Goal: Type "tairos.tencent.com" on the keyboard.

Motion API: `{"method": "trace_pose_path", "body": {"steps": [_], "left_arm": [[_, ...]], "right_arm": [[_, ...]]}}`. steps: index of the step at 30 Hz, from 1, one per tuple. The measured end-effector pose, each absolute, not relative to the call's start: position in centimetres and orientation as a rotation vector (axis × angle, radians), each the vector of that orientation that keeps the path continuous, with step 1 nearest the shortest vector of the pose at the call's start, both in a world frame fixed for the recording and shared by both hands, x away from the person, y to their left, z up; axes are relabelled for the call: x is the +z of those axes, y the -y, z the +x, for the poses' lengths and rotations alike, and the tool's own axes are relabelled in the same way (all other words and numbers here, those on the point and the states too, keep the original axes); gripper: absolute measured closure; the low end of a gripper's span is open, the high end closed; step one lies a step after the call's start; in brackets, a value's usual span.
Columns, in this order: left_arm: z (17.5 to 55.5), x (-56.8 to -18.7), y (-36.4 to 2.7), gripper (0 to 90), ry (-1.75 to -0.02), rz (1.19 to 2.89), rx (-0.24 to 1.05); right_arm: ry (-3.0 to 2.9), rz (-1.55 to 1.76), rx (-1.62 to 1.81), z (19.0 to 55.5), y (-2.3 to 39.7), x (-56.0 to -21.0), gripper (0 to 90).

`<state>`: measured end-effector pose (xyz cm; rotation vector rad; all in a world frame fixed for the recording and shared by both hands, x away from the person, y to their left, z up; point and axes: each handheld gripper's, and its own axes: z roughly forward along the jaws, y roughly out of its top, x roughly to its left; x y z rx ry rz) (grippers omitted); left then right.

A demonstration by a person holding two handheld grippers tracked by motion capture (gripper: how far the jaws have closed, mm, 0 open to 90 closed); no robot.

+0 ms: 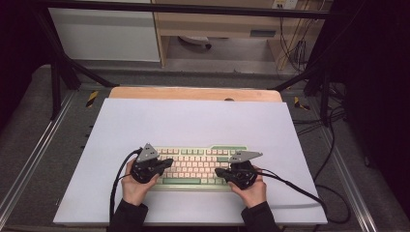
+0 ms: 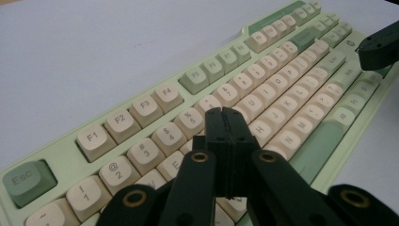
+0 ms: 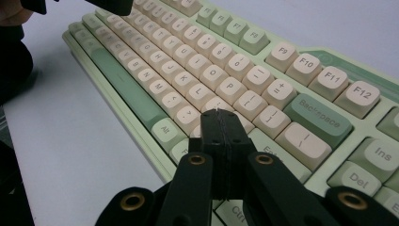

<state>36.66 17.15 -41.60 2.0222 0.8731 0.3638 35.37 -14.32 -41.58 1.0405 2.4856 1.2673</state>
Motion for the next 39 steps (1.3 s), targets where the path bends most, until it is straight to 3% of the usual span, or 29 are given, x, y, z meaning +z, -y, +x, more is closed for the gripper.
{"method": "trace_pose_path", "body": {"steps": [39], "left_arm": [[38.0, -43.4, -14.9, 90.0, -0.877, 2.077, 0.368]], "right_arm": [[-2.492, 1.040, 1.271, 35.4, 14.3, -41.8, 90.0]]}}
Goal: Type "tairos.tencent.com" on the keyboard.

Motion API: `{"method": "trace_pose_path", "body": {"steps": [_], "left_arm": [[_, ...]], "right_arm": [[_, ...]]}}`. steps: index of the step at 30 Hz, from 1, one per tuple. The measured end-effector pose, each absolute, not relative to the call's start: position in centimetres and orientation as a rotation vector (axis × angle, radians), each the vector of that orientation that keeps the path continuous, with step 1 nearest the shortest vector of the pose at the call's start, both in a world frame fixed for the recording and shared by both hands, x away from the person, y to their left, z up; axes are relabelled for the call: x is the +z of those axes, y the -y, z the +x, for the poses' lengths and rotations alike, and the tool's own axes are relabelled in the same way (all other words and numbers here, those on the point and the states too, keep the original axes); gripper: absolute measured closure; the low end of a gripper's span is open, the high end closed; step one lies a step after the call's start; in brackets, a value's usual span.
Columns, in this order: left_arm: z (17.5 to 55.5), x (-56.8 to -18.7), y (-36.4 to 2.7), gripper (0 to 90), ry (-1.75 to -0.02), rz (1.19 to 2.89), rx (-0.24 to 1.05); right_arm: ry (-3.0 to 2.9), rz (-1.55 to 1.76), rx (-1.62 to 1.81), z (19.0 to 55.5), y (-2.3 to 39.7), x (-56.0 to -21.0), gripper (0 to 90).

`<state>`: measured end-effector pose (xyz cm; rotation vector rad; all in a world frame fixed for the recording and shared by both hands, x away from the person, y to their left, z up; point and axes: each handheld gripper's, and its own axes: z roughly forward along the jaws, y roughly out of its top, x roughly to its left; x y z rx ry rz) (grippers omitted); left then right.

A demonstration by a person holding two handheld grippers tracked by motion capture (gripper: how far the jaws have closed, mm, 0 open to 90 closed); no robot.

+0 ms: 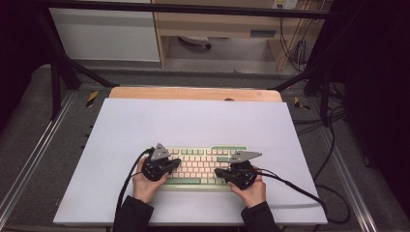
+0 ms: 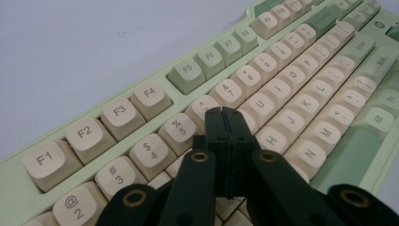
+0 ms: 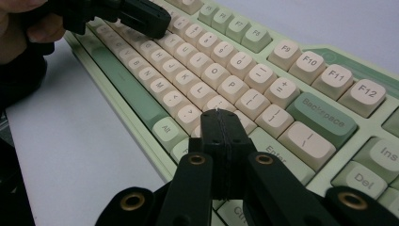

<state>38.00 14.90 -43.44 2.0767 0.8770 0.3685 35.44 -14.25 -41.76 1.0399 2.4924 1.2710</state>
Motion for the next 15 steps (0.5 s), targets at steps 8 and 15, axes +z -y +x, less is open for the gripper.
{"method": "trace_pose_path", "body": {"steps": [8, 15], "left_arm": [[37.0, -42.7, -16.0, 90.0, -0.869, 2.048, 0.366], [36.0, -42.5, -17.4, 90.0, -0.872, 2.024, 0.359]], "right_arm": [[-2.496, 1.042, 1.267, 35.4, 14.2, -41.8, 90.0], [-2.491, 1.045, 1.271, 35.4, 14.2, -41.7, 90.0]]}}
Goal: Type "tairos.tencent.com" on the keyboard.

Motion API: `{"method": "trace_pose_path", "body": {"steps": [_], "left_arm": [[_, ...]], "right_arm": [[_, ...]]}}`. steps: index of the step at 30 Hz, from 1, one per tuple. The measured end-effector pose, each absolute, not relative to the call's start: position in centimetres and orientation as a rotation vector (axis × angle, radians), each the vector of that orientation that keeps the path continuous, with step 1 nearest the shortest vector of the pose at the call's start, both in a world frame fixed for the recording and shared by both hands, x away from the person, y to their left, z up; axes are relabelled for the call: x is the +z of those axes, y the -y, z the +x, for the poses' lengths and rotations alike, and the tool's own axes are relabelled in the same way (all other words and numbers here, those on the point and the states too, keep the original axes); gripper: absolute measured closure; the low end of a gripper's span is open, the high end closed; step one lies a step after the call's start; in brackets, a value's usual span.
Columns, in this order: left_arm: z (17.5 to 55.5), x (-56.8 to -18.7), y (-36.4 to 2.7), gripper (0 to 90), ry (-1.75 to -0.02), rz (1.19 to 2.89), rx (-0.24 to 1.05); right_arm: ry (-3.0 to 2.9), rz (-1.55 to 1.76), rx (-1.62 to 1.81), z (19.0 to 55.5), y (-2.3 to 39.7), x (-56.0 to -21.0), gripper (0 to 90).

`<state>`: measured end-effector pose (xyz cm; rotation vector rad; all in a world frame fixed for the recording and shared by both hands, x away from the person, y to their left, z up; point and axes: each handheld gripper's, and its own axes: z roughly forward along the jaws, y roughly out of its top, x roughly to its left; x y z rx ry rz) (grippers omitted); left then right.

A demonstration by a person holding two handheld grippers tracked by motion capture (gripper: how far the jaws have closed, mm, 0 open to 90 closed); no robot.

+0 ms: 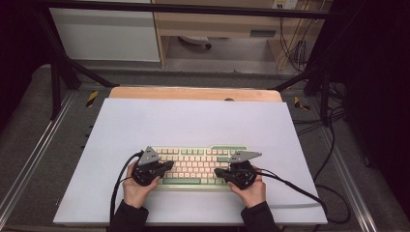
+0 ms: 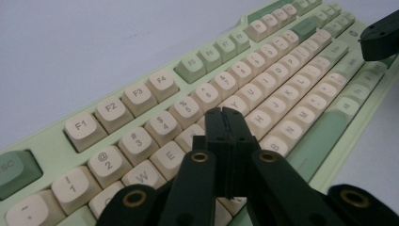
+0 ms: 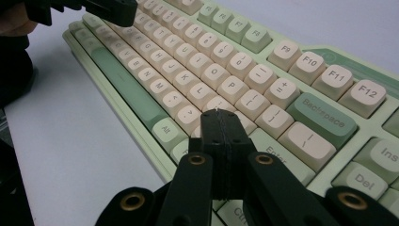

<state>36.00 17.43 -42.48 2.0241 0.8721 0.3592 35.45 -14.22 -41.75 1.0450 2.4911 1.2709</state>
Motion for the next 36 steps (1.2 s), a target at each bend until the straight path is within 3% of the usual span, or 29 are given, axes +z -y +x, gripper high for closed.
{"method": "trace_pose_path", "body": {"steps": [36], "left_arm": [[34.7, -42.8, -20.5, 90.0, -0.909, 1.979, 0.354]], "right_arm": [[-2.526, 1.013, 1.287, 36.0, 11.1, -42.2, 90.0]]}}
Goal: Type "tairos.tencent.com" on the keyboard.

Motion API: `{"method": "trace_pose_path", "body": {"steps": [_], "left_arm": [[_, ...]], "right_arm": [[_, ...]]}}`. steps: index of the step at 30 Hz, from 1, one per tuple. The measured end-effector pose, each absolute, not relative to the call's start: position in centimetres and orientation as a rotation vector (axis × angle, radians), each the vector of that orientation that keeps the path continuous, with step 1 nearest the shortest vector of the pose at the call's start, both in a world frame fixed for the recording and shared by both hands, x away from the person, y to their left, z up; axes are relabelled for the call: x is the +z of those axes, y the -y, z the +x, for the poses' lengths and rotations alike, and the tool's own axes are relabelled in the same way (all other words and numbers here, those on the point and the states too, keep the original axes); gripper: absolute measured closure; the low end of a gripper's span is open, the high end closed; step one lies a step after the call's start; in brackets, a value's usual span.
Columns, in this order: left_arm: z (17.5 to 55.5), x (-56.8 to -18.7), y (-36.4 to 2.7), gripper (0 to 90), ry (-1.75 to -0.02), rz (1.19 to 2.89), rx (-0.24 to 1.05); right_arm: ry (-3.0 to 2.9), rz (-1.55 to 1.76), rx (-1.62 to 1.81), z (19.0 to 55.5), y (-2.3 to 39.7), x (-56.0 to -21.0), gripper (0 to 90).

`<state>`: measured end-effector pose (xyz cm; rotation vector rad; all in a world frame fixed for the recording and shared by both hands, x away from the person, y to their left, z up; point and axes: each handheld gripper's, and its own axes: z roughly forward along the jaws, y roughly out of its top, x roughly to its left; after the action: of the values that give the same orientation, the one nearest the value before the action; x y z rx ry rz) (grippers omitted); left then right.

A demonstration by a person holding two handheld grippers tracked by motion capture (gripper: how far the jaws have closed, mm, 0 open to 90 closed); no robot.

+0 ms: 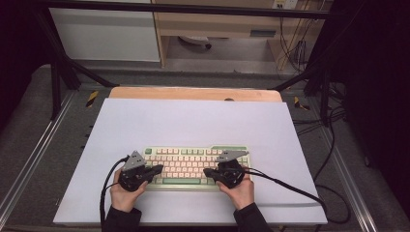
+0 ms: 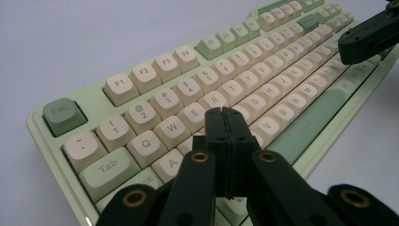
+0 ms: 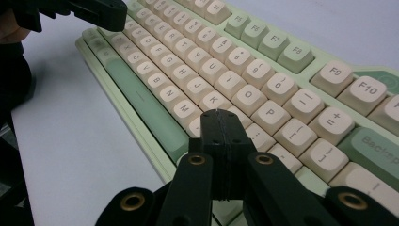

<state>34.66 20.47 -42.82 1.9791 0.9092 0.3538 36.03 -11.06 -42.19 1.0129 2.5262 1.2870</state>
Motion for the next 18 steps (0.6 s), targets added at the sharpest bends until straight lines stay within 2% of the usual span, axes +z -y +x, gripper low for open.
{"method": "trace_pose_path", "body": {"steps": [18], "left_arm": [[34.69, -42.86, -20.41, 90.0, -0.912, 1.977, 0.353]], "right_arm": [[-2.550, 1.007, 1.250, 36.19, 10.75, -43.05, 90.0]]}}
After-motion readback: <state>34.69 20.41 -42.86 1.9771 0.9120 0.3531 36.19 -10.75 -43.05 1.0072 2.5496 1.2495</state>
